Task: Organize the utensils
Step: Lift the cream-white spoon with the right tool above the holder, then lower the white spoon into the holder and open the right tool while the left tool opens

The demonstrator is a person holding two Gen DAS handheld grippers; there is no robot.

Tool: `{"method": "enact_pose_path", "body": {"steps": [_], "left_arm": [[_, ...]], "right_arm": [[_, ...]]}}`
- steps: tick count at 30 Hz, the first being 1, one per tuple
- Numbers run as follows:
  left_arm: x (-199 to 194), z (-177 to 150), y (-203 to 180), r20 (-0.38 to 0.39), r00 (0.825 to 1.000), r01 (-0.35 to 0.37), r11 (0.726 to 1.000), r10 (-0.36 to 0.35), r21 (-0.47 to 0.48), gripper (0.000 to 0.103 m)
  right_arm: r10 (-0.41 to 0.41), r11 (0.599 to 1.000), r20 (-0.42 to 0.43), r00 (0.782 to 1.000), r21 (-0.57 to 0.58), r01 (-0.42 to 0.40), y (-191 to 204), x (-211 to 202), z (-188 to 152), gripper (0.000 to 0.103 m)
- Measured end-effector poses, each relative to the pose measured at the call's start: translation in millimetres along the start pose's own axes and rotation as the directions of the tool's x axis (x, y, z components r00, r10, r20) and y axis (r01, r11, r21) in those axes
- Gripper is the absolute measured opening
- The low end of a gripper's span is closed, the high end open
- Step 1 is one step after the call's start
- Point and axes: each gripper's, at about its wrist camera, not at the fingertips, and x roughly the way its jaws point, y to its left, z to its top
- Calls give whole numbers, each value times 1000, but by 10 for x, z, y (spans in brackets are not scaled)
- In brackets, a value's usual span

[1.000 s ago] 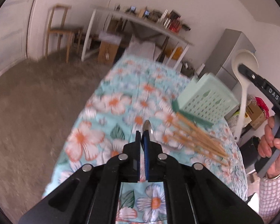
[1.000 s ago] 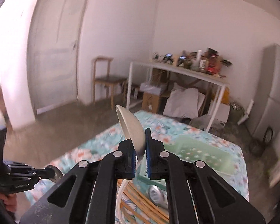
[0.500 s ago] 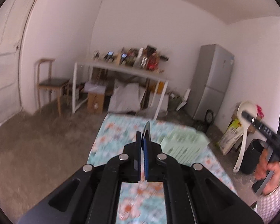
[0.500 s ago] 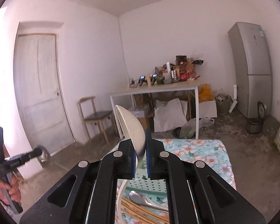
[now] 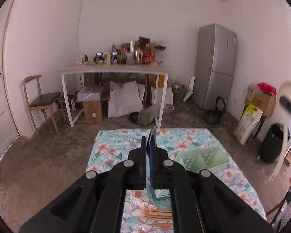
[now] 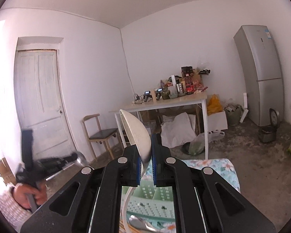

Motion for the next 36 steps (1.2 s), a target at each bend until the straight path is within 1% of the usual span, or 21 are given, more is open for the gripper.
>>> {"method": "enact_pose_path", "body": {"steps": [6, 10, 14, 18, 21, 23, 25, 26, 29, 33, 36], "left_arm": [[472, -52, -162, -79, 997, -10, 998, 16, 68, 2], [724, -118, -207, -111, 993, -25, 995, 36, 94, 2], [916, -202, -207, -142, 989, -21, 995, 34, 93, 3], [1036, -321, -192, -173, 985, -7, 997, 20, 77, 5], [1083, -350, -186, -174, 985, -4, 997, 17, 75, 6], [1063, -343, -168, -162, 987, 1, 998, 10, 70, 14], [1029, -341, -140, -145, 989, 0, 999, 8, 52, 33], [1013, -333, -127, -136, 991, 0, 999, 6, 42, 39], [942, -331, -54, -110, 994, -2, 1000, 3, 5, 45], [828, -365, 61, -90, 996, -8, 999, 5, -37, 49], [751, -429, 160, -92, 996, -16, 997, 10, -72, 52]], "right_arm": [[28, 999, 14, 1000, 22, -28, -167, 327, 39, 7], [51, 998, 13, 999, 46, -51, -261, 576, 15, 7], [74, 996, 3, 997, 47, -74, -319, 768, -44, 7], [95, 994, -26, 995, 58, -94, -376, 976, -187, 7], [101, 993, -52, 994, 69, -98, -415, 1099, -320, 7], [105, 992, -66, 992, 81, -100, -452, 1165, -404, 7], [109, 990, -74, 991, 93, -102, -494, 1223, -457, 7], [111, 990, -76, 991, 98, -103, -512, 1254, -467, 7], [115, 988, -93, 989, 113, -105, -568, 1326, -563, 7], [119, 988, -118, 986, 116, -105, -606, 1371, -681, 7], [121, 988, -136, 983, 114, -106, -609, 1348, -769, 8]]}}
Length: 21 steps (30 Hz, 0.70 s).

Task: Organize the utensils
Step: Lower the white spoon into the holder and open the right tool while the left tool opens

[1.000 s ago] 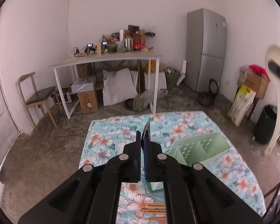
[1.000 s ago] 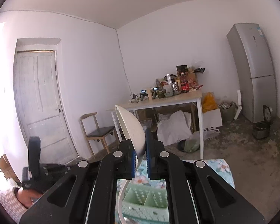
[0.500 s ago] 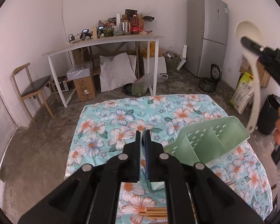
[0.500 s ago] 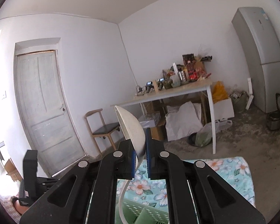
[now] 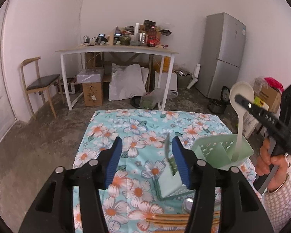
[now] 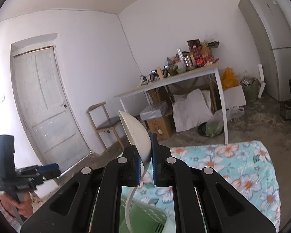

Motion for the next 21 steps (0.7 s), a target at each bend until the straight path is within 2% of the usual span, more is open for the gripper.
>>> {"method": "enact_pose_path", "body": {"steps": [4, 8, 14, 21], "left_arm": [[-86, -101, 122, -7, 1000, -19, 999, 19, -25, 55], [-168, -209, 206, -15, 999, -34, 998, 33, -44, 58], [-326, -324, 293, -15, 999, -33, 996, 32, -88, 65], [-531, -436, 311, -9, 1000, -6, 991, 5, -130, 75]], "right_arm": [[-19, 1000, -16, 1000, -16, 19, 22, -88, -98, 15], [-45, 999, -19, 999, -24, 45, 42, -228, -152, 34], [-75, 997, -10, 997, -10, 75, 55, -443, -152, 53], [-81, 997, 30, 996, 10, 80, 154, -753, -32, 61]]}}
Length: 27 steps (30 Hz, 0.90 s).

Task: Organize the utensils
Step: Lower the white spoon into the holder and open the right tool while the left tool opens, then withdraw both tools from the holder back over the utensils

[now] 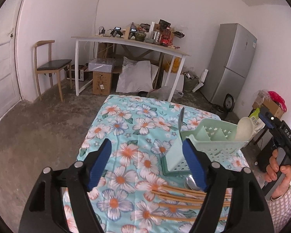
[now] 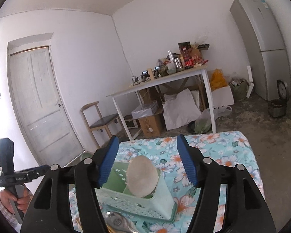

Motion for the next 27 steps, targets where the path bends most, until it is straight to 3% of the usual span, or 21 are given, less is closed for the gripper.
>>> {"method": "enact_pose_path", "body": {"steps": [5, 8, 12, 14, 19, 26, 27], "left_arm": [[-172, -86, 6, 12, 1000, 7, 1000, -7, -21, 81], [-240, -183, -6, 11, 1000, -8, 1000, 8, -9, 82], [-305, -337, 13, -22, 1000, 13, 1000, -13, 5, 85], [-324, -423, 31, -48, 998, 40, 999, -39, 7, 92], [-354, -644, 108, -93, 992, 79, 996, -81, -30, 97], [-353, -889, 287, -124, 984, 107, 980, -129, -170, 97], [-331, -899, 300, -130, 982, 110, 977, -135, -184, 97]], "right_arm": [[-28, 1000, -12, 1000, 10, 28, 112, -285, 35, 66], [-76, 997, -78, 994, -19, 75, 230, -423, -69, 69], [-132, 990, -202, 970, -78, 119, 458, -505, -318, 76], [-169, 983, -252, 953, -118, 143, 574, -543, -472, 83], [-268, 958, -401, 876, -209, 198, 813, -489, -1000, 95], [-319, 948, -546, 775, -204, 246, 927, -444, -1713, 95], [-349, 937, -562, 750, -222, 270, 922, -413, -1803, 95]]}}
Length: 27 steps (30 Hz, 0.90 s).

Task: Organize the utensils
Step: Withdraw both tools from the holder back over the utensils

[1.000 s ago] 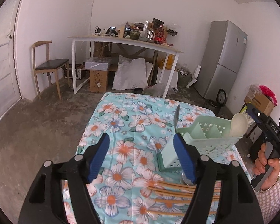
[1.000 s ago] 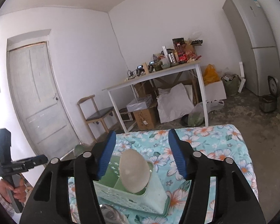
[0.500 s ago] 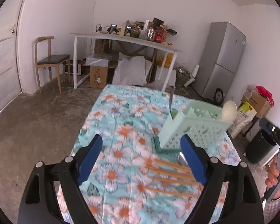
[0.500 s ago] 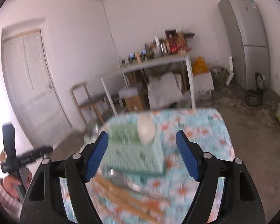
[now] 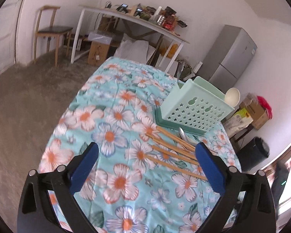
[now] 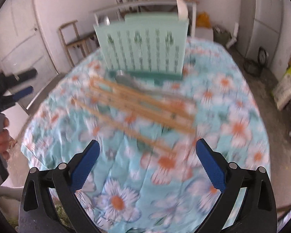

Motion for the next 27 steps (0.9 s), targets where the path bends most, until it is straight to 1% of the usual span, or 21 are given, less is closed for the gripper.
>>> {"method": "enact_pose_path", "body": {"steps": [2, 3, 5, 6, 8, 10, 12, 15, 18, 20, 21, 22, 23, 25, 27], "left_arm": [[43, -21, 28, -19, 1000, -6, 1000, 6, -16, 97], [68, -22, 28, -24, 1000, -11, 1000, 10, -13, 97], [118, -43, 9, -35, 999, -6, 1000, 6, 2, 97], [134, -51, -1, -39, 999, -4, 1000, 4, 5, 97], [185, -68, -34, -52, 999, 6, 1000, -5, 14, 97], [250, -73, -78, -74, 997, 32, 999, -29, 30, 97], [322, -73, -132, -90, 995, 41, 998, -36, 51, 97], [426, -47, -228, -84, 996, 39, 995, -31, 92, 97], [565, 50, -365, -76, 997, 43, 988, -33, 146, 97], [651, 125, -425, -56, 998, 4, 984, 6, 180, 97], [735, 186, -474, -35, 998, -37, 977, 45, 209, 97], [790, 225, -494, -24, 998, -57, 973, 64, 224, 97], [894, 277, -525, -12, 995, -95, 964, 101, 248, 97], [1070, 333, -544, -20, 988, -142, 951, 154, 276, 97], [1287, 375, -542, -53, 978, -177, 940, 201, 292, 97]], "right_arm": [[-38, 999, -27, 999, -11, 37, 30, 102, -102, 95], [-48, 999, -38, 998, -15, 47, 18, 147, -150, 95], [-94, 995, -84, 992, -20, 93, -2, 281, -196, 95], [-92, 996, -97, 991, -18, 91, -25, 328, -224, 95], [-66, 998, -81, 995, 1, 66, -75, 314, -245, 95], [-59, 998, -87, 994, -3, 58, -87, 322, -250, 95], [-51, 999, -91, 995, -2, 51, -100, 318, -253, 95], [-45, 999, -77, 996, -6, 45, -101, 310, -273, 95], [-44, 999, -54, 998, -9, 44, -86, 306, -288, 95], [-42, 999, -50, 998, -12, 42, -83, 280, -297, 95], [-40, 999, -48, 998, -12, 40, -83, 278, -296, 95], [-40, 999, -46, 998, -13, 39, -83, 276, -299, 95], [-40, 999, -41, 998, -13, 40, -80, 274, -303, 95], [-45, 999, -36, 998, -13, 45, -75, 274, -310, 95], [-50, 999, -34, 998, -13, 50, -61, 269, -318, 95]]}}
